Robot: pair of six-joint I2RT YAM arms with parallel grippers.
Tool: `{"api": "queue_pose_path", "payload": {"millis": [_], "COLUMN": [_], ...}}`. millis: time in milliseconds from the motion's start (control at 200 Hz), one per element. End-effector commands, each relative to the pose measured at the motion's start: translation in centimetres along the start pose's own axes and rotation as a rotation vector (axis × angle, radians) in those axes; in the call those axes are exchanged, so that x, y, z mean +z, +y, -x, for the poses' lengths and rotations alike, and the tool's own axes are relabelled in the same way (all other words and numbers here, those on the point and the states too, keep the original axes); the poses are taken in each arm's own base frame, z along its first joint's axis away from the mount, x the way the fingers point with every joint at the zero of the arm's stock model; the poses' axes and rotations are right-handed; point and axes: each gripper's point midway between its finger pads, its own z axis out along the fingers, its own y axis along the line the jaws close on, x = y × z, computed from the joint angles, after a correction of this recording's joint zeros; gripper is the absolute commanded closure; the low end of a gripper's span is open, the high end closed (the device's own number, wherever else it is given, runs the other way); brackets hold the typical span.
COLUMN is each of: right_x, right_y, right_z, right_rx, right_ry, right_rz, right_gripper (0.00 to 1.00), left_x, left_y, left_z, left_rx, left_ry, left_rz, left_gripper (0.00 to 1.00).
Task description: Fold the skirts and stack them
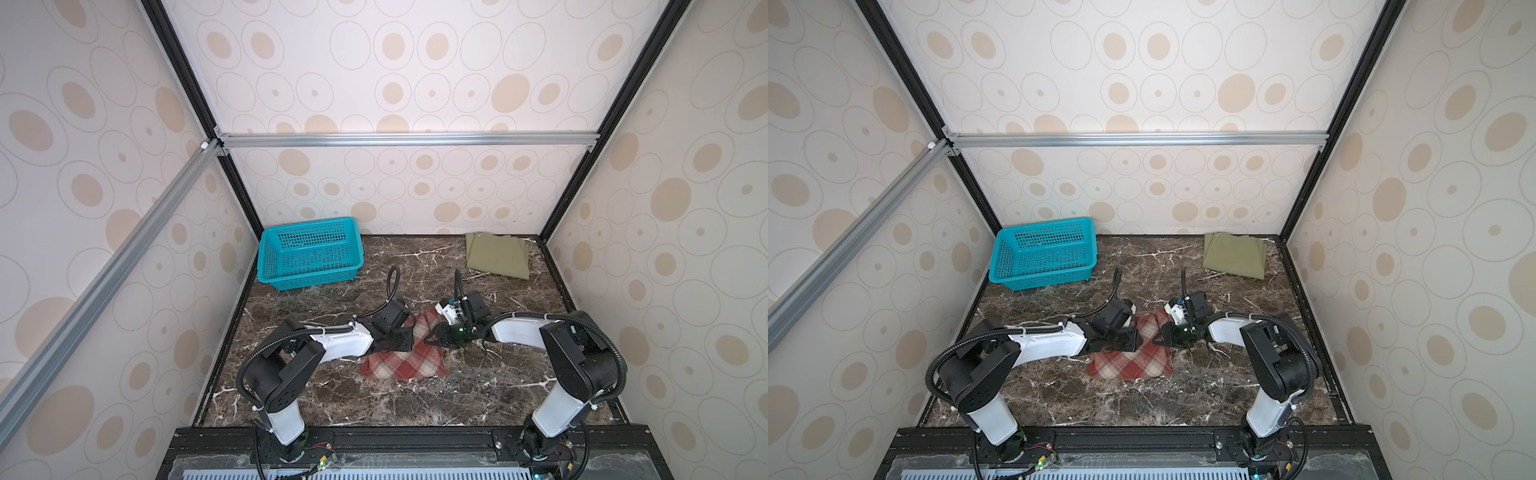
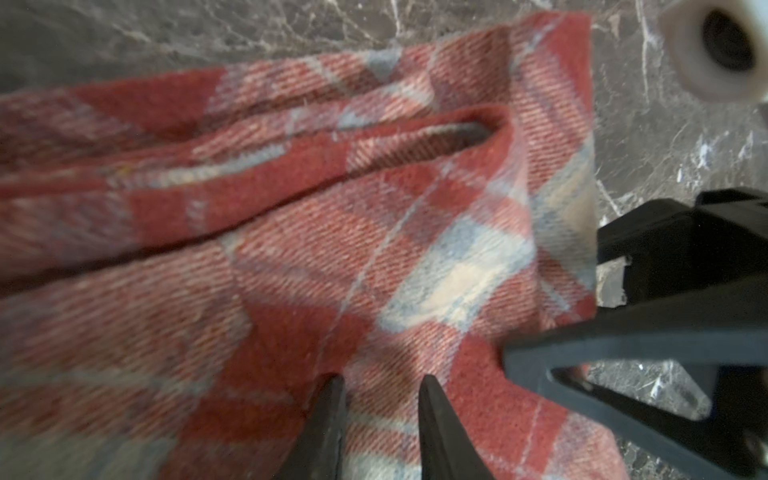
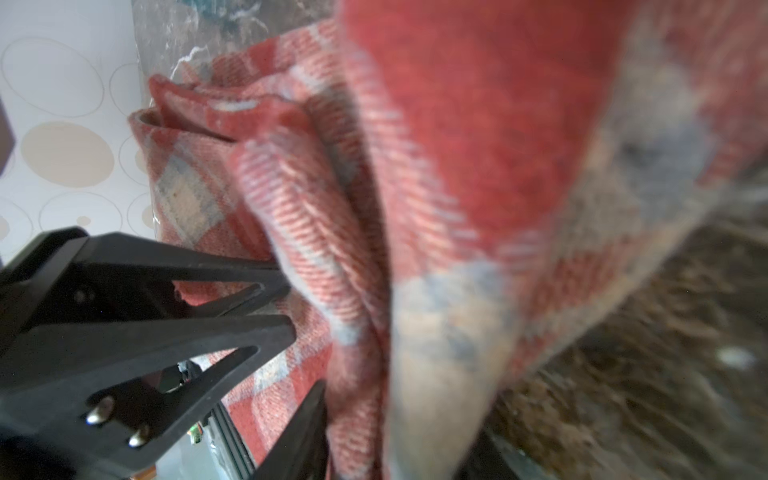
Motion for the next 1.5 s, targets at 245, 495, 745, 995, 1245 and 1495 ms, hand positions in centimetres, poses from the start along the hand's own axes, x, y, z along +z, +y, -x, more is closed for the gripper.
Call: {"api": "queue_pose_path", "payload": {"millis": [245,495,745,995,1245,1495], "right_x": [2.2,3.3,2.9,-0.4,-6.1,-10.9], "right_y": [-5.4,-5.5,-4.1,-0.3,2.0,2.6], "right_z": [-4.9,-5.0,-4.2,-0.6,5.0,11.8], "right_rx": [0.129,0.142,0.122,0.067,-0.009,-0.057], "right_ry": [0.147,0.162,0.138,0.067,-0.008,-0.096], "right_rz": [-0.176,-0.158,-0.11,-0.068,-0.074,-0.051], "right_gripper": [0.44,0.6,1.0,1.0,1.0,1.0], "left_x": [1.9,1.9,1.0,-2.9,-6.4,-7.7], "left_y": [0.2,0.5,0.4,0.4,0.8,0.8], "left_z": [-2.0,-2.2,-0.8,3.9,6.6,8.0], "left_rx": [-0.009,-0.011,0.0,0.009,-0.017,-0.021], "left_ry": [0.05,0.053,0.012,-0.121,-0.234,-0.274], "left_rz": [0.001,0.009,0.037,0.075,0.07,0.077], "left_gripper": [0.7,0.7,0.71,0.71,0.69,0.69]}}
